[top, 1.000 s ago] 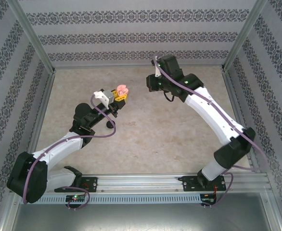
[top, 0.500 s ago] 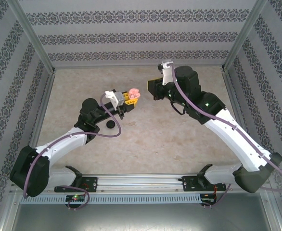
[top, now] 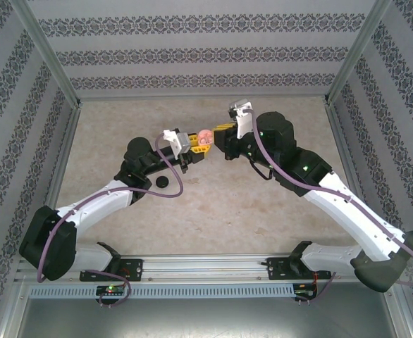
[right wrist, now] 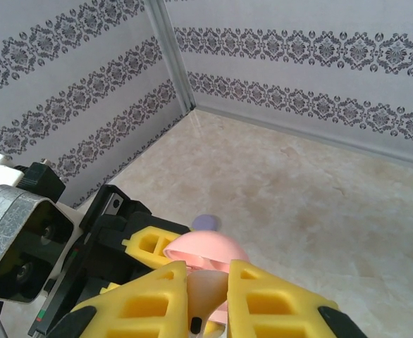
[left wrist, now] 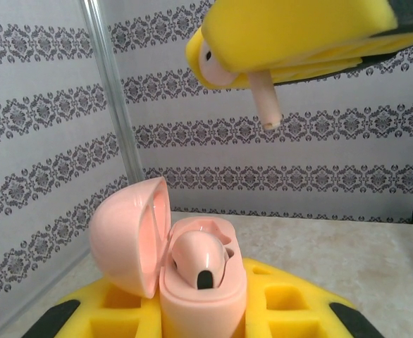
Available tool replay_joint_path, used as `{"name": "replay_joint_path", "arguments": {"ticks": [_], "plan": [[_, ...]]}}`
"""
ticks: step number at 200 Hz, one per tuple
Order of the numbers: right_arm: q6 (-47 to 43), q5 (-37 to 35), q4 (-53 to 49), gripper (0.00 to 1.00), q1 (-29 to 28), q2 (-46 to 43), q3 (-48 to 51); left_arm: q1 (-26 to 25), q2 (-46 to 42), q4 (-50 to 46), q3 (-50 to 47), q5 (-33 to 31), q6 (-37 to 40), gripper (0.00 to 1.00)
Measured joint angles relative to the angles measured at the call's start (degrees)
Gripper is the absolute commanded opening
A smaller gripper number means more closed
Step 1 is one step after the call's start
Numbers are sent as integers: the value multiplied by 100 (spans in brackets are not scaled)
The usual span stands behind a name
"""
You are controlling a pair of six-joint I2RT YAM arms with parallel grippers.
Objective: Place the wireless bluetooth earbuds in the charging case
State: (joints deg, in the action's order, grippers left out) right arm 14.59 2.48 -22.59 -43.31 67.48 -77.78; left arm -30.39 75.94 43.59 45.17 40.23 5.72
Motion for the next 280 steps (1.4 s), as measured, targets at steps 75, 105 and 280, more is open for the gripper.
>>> {"name": "replay_joint_path", "arguments": {"ticks": [75, 105, 280], "plan": [[2, 15, 118, 16, -46, 140, 133, -42, 15, -68, 31, 13, 13, 0], [2, 15, 146, 15, -46, 203, 157, -42, 15, -81, 46, 13, 13, 0], [-4, 17, 369, 13, -44, 223, 433, -74, 9, -295, 76, -149, 74, 0]]}}
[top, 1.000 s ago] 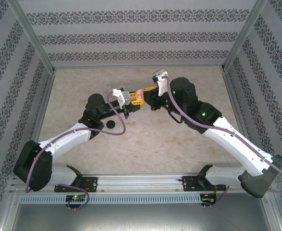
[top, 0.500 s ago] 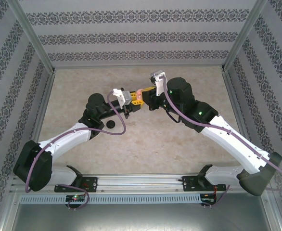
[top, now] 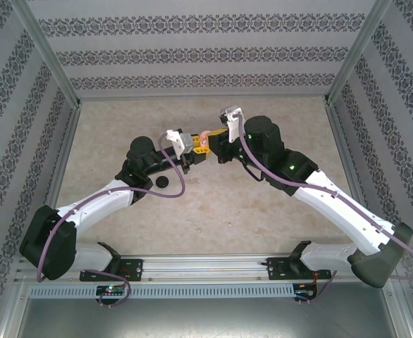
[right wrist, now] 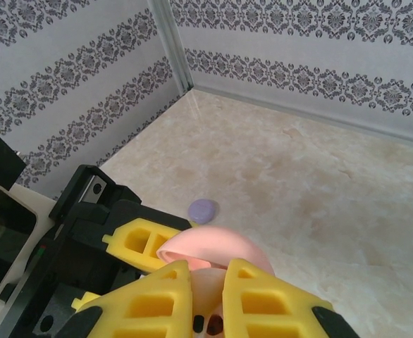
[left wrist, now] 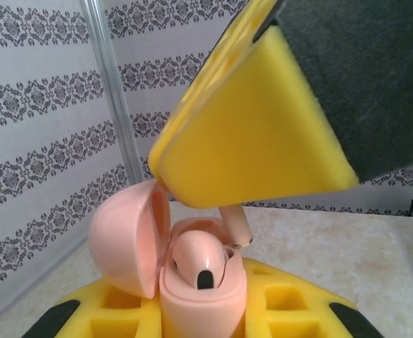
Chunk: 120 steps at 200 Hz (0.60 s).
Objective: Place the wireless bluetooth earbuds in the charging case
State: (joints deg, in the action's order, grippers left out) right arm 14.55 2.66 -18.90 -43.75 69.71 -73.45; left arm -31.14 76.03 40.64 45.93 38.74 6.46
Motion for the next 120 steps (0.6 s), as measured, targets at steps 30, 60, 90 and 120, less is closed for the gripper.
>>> {"name": "replay_joint_path", "arguments": {"ticks": [30, 60, 90, 120], "plan": [[-39, 24, -9, 13, -2, -31, 87, -4, -26, 7, 0, -24, 4, 0], [-42, -11, 9, 13, -2, -59, 122, -4, -26, 4, 0, -17, 2, 0], [7, -28, 15, 13, -2, -140, 149, -4, -26, 44, 0, -20, 2, 0], [96, -26, 90, 13, -2, -321, 149, -4, -26, 90, 0, -15, 2, 0]]}}
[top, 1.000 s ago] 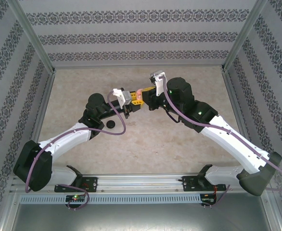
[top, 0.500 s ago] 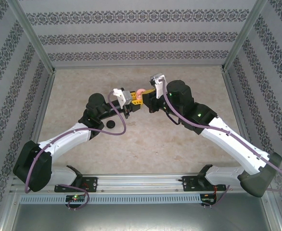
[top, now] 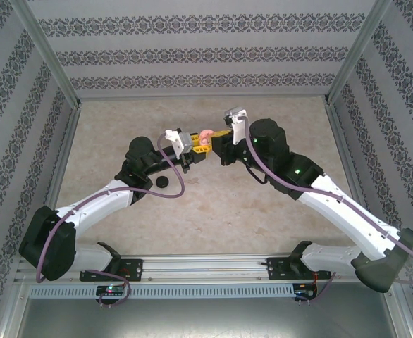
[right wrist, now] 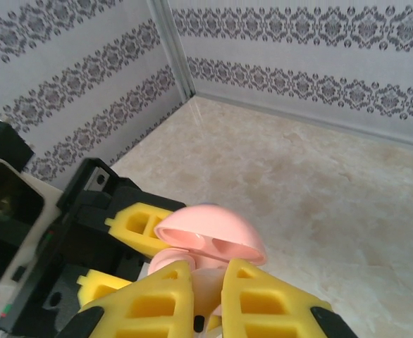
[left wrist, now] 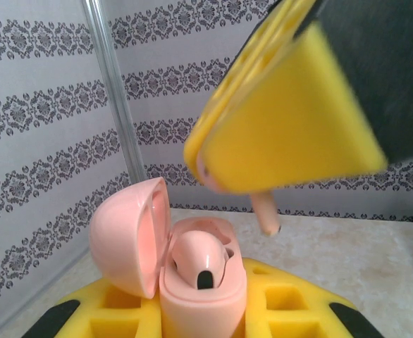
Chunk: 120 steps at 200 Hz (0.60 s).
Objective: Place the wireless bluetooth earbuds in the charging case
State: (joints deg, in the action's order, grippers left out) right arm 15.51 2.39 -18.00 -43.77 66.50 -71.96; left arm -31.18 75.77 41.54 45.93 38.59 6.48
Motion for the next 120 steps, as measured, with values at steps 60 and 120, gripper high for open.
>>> {"name": "replay_joint_path", "arguments": {"ticks": [60, 120], "plan": [[109, 4, 286, 13, 0, -133, -138, -2, 0, 2, 0, 22, 0, 0], [120, 2, 474, 12, 0, 46, -87, -33, 0, 2, 7, 39, 2, 0]]}}
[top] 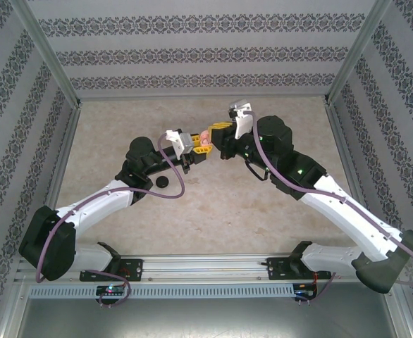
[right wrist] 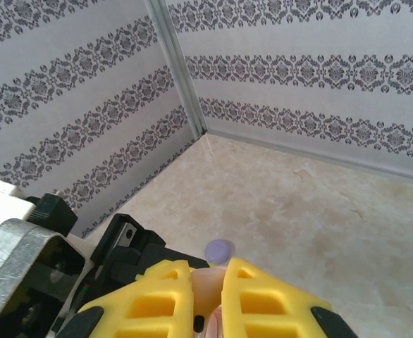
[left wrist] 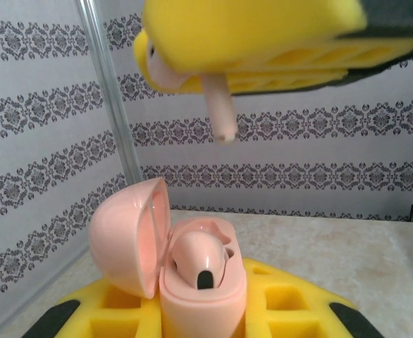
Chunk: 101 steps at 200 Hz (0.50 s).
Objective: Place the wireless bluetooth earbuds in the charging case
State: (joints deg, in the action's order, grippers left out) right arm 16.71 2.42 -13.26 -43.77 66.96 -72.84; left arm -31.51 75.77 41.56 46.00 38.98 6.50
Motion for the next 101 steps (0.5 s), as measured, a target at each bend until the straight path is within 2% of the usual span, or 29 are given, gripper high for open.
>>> {"name": "replay_joint_path", "arguments": {"ticks": [101], "plan": [[0, -72, 127, 11, 0, 111, 262, 0, -20, -26, 0, -7, 33, 0]]}}
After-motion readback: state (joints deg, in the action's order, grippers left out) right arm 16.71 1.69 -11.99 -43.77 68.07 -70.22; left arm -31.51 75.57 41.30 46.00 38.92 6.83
